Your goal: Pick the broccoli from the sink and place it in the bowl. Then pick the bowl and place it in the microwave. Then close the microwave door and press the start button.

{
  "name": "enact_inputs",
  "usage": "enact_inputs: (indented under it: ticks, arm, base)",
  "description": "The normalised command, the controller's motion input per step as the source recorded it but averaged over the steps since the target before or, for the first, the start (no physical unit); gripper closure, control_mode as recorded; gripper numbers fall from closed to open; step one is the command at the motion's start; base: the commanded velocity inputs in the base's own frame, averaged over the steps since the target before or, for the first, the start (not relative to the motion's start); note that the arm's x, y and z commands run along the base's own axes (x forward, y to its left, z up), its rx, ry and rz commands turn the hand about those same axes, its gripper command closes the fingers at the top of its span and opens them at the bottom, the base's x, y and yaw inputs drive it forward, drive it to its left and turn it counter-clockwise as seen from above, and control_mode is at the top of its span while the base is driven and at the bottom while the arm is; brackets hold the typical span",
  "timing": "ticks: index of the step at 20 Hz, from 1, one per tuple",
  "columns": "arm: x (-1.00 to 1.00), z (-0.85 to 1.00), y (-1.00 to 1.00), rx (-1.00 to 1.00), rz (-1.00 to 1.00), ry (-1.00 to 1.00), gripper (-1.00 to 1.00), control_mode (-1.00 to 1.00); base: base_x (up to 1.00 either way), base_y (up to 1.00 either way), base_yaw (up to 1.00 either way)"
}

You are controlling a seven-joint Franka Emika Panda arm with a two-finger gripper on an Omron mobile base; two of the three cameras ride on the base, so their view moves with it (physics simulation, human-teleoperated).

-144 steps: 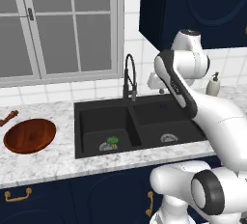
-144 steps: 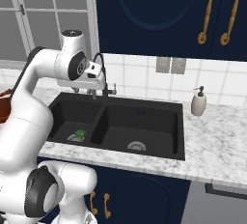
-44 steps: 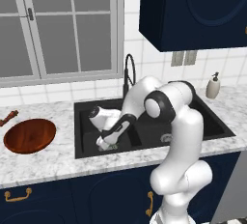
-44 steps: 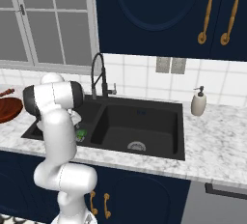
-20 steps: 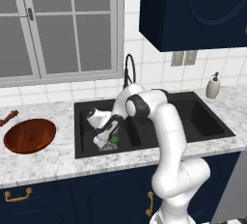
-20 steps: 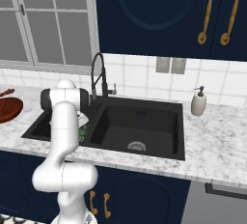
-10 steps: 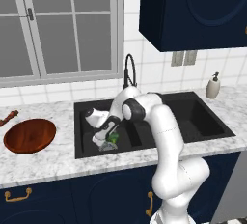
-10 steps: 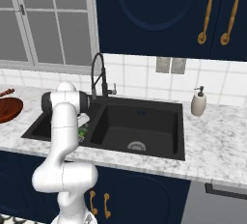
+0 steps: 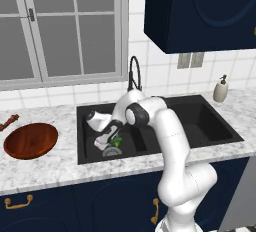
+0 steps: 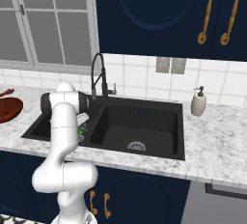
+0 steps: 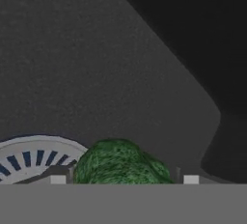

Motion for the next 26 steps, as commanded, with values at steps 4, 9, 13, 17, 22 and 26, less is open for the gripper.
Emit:
enact_inputs:
  ticks: [4, 9, 13, 17, 22, 26]
  arm:
    - [-0.49, 0.58, 0.41, 0.0, 0.0, -0.06, 1.0, -1.0]
    - [-0.64, 0.89, 0.21, 0.0, 0.0, -0.08, 1.0, -1.0]
    - [-0.69, 1.0, 0.0, 0.02, 0.0, -0.08, 1.0, -1.0]
    - [-0.65, 0.99, 0.14, 0.06, 0.0, -0.01, 1.0, -1.0]
    - [-0.35, 0.84, 0.7, 0.09, 0.0, -0.02, 1.0, -1.0]
    - [-0.18, 0.42, 0.98, 0.14, 0.0, -0.12, 1.0, -1.0]
  base:
    - [0.0, 0.0, 0.0]
    - [0.0, 0.0, 0.0]
    - [0.0, 0.0, 0.0]
    - [0.0, 0.0, 0.0]
    - [0.0, 0.0, 0.0]
    - [0.0, 0.0, 0.0]
